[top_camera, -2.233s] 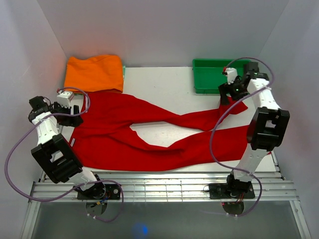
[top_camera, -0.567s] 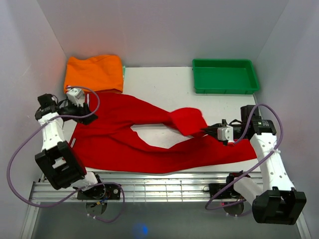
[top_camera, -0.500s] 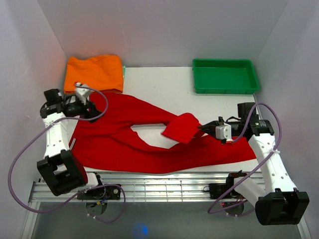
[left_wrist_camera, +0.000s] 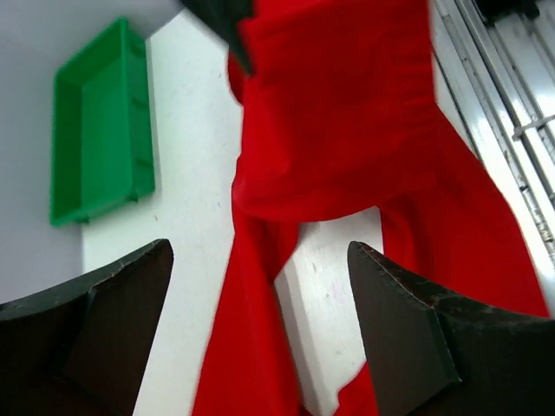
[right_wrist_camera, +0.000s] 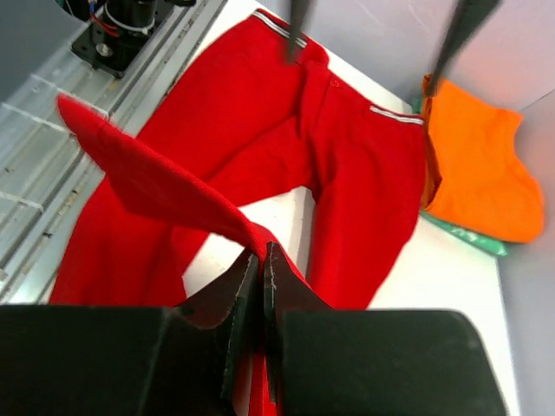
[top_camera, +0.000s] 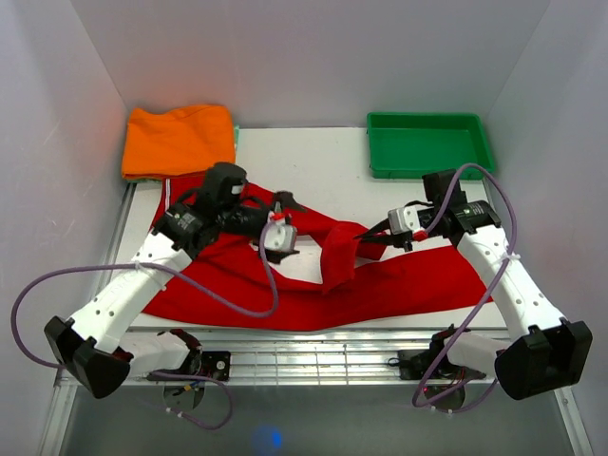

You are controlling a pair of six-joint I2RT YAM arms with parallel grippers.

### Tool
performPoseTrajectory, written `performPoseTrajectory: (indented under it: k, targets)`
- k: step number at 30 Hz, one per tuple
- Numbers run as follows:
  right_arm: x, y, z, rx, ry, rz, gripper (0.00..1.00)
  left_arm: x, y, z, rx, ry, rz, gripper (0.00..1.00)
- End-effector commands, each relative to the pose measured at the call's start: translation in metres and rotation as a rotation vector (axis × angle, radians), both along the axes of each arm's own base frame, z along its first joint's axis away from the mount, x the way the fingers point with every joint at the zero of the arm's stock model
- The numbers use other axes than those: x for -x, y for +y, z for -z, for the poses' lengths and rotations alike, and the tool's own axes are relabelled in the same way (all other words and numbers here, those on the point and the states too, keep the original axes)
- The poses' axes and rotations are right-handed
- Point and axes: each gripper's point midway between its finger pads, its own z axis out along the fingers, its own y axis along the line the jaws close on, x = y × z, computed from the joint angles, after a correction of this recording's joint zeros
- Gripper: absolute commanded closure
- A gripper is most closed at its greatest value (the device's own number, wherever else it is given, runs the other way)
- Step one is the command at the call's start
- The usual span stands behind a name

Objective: Fold and stack the trousers
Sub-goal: Flatten the trousers out

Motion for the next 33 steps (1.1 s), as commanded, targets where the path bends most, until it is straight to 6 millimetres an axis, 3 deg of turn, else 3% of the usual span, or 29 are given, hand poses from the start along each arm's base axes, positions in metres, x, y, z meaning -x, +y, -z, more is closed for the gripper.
performPoseTrajectory:
  k: [1,3,10,12,16,24,27,33]
  targets:
    - [0.016,0.003,-0.007,0.018,0.128,-0.048,0.92,0.035,-0.015,-0.005,-0.033,-0.352,0.166,0.08]
    - [0.020,0.006,-0.006,0.051,0.137,-0.072,0.92,0.041,-0.019,0.011,-0.083,-0.541,0.294,0.09]
    - [0.033,0.020,0.030,0.190,0.312,-0.169,0.92,0.054,-0.048,0.009,-0.156,-0.866,0.619,0.11]
    - [0.040,0.027,0.036,0.215,0.307,-0.209,0.92,0.056,-0.056,0.011,-0.171,-0.885,0.653,0.11]
    - [0.038,0.038,0.044,0.228,0.406,-0.230,0.92,0.084,-0.068,0.022,-0.180,-0.860,0.760,0.13]
    - [0.025,0.054,0.037,0.214,0.467,-0.246,0.92,0.117,-0.073,0.047,-0.171,-0.843,0.896,0.16]
    - [0.026,0.057,0.036,0.213,0.475,-0.255,0.92,0.122,-0.078,0.054,-0.187,-0.824,0.901,0.19]
    - [0.037,0.060,0.039,0.236,0.484,-0.280,0.92,0.110,-0.083,0.075,-0.238,-0.836,0.872,0.31]
